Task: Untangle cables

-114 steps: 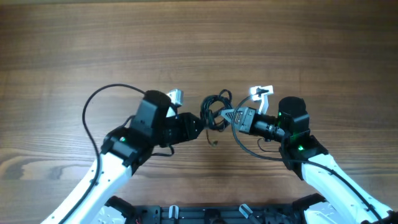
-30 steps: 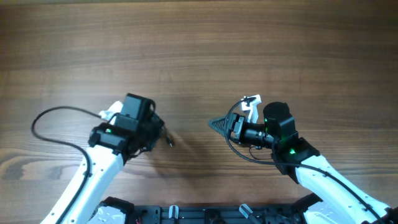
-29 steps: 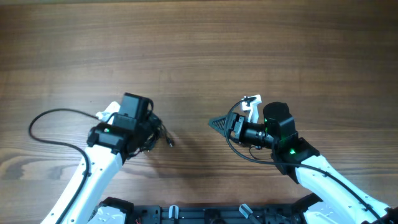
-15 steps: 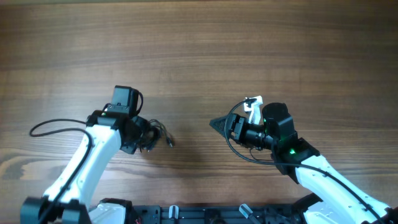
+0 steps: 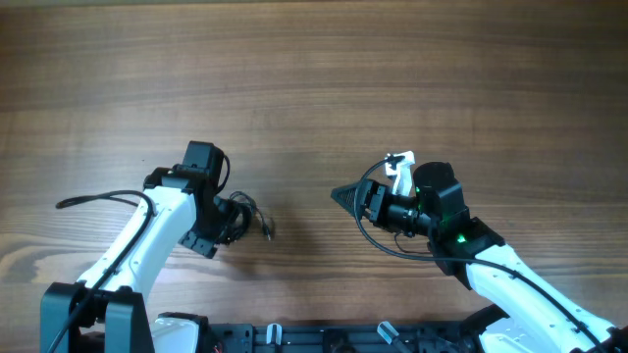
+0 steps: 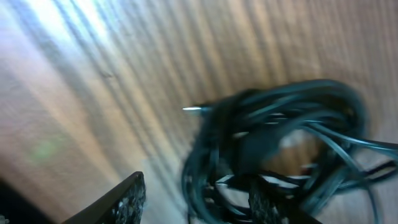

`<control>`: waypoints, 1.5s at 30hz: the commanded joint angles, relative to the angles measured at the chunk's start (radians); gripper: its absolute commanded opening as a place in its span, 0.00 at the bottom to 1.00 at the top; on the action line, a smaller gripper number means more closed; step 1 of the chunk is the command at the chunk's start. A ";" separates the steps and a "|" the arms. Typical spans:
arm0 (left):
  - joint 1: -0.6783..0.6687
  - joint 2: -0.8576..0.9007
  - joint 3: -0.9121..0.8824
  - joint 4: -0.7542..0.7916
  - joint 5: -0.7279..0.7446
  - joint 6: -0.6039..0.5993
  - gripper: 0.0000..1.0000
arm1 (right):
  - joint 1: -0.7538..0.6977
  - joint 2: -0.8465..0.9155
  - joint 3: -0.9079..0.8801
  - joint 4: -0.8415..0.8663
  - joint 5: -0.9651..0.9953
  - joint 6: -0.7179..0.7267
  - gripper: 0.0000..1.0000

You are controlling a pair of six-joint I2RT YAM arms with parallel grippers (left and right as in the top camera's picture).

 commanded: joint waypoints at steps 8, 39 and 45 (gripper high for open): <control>0.001 0.010 -0.012 0.063 -0.034 -0.011 0.49 | 0.005 0.001 0.005 -0.002 0.025 -0.017 0.87; 0.001 -0.226 0.053 0.383 0.331 0.216 0.04 | -0.035 -0.072 0.022 0.134 -0.385 -0.126 0.84; 0.001 -0.268 0.053 0.389 0.343 0.330 0.04 | -0.022 -0.072 0.022 0.142 -0.368 -0.130 0.88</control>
